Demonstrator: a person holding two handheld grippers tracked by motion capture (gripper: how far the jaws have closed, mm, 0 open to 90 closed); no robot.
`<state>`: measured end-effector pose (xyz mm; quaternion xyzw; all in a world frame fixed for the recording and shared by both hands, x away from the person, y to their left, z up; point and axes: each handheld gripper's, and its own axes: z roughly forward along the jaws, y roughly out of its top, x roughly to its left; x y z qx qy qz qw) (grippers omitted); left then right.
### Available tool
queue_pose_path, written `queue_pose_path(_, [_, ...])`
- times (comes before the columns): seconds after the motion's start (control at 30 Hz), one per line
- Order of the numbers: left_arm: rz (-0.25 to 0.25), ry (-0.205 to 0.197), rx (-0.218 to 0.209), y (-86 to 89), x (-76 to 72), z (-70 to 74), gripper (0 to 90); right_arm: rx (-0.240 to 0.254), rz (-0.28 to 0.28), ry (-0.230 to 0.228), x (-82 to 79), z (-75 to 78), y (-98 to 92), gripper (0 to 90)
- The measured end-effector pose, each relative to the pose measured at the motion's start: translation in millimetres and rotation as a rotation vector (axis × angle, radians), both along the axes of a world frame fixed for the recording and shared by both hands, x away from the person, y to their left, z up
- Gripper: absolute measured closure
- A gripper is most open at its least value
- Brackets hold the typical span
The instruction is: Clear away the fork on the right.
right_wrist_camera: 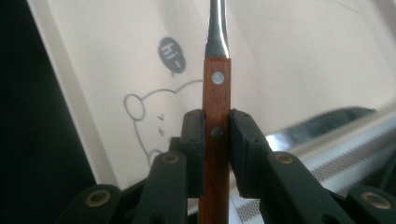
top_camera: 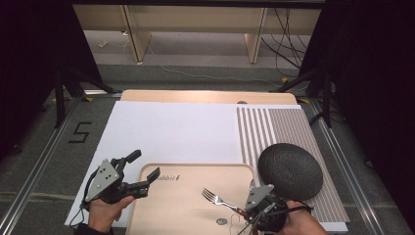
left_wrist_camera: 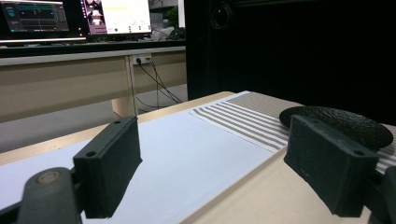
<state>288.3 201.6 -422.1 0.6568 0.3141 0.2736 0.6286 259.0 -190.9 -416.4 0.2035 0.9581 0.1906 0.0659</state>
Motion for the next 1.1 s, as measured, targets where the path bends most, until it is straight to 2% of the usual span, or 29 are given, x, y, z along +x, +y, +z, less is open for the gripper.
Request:
queue_pose_path(0.4, [0.002,-0.001,-0.002,0.2,-0.3,0.2,17.2,0.006,0.058,0.043,-14.7,-8.1,30.5,77.0])
queue_pose_path(0.53, [0.003,-0.002,-0.001,0.5,-0.2,0.2,17.2,-0.006,0.072,0.056,-18.3,-13.7,37.0,77.0])
queue_pose_path(0.63, [0.002,-0.002,-0.002,0.3,-0.2,0.1,17.2,-0.018,0.072,0.065,-21.1,-18.7,39.6,77.0])
queue_pose_path(0.67, [0.002,-0.001,-0.002,0.3,-0.2,0.0,17.2,-0.021,0.079,0.084,-20.7,-19.4,39.9,76.9])
queue_pose_path(0.73, [0.002,0.0,-0.002,0.2,-0.2,0.0,17.2,-0.027,0.075,0.073,-21.2,-23.0,41.3,76.9])
queue_pose_path(0.8, [0.001,0.0,-0.002,0.1,-0.3,0.1,17.2,-0.043,0.088,0.098,-21.1,-25.9,42.6,76.9])
queue_pose_path(0.83, [0.0,-0.001,-0.001,0.1,-0.3,0.1,17.2,-0.035,0.076,0.093,-22.2,-28.2,43.5,76.9])
queue_pose_path(0.87, [0.002,0.0,-0.001,0.1,-0.3,0.0,17.2,-0.051,0.081,0.103,-21.8,-28.8,44.5,76.9])
queue_pose_path(0.93, [0.002,0.0,-0.003,0.3,-0.2,0.0,17.2,-0.044,0.077,0.105,-22.4,-32.1,45.6,76.9])
queue_pose_path(0.97, [0.002,-0.001,-0.001,0.4,-0.2,0.0,17.1,-0.059,0.083,0.113,-22.0,-32.1,46.3,76.9])
queue_pose_path(1.0, [0.002,-0.001,-0.004,0.2,-0.2,0.0,17.1,-0.053,0.079,0.103,-22.4,-34.1,46.9,76.8])
queue_pose_path(1.03, [0.002,0.0,-0.006,0.1,-0.2,0.0,17.2,-0.073,0.075,0.112,-22.6,-34.8,47.8,76.8])
queue_pose_path(1.1, [0.002,-0.001,-0.006,0.0,-0.3,0.0,17.2,-0.054,0.08,0.109,-22.2,-38.1,48.6,76.8])
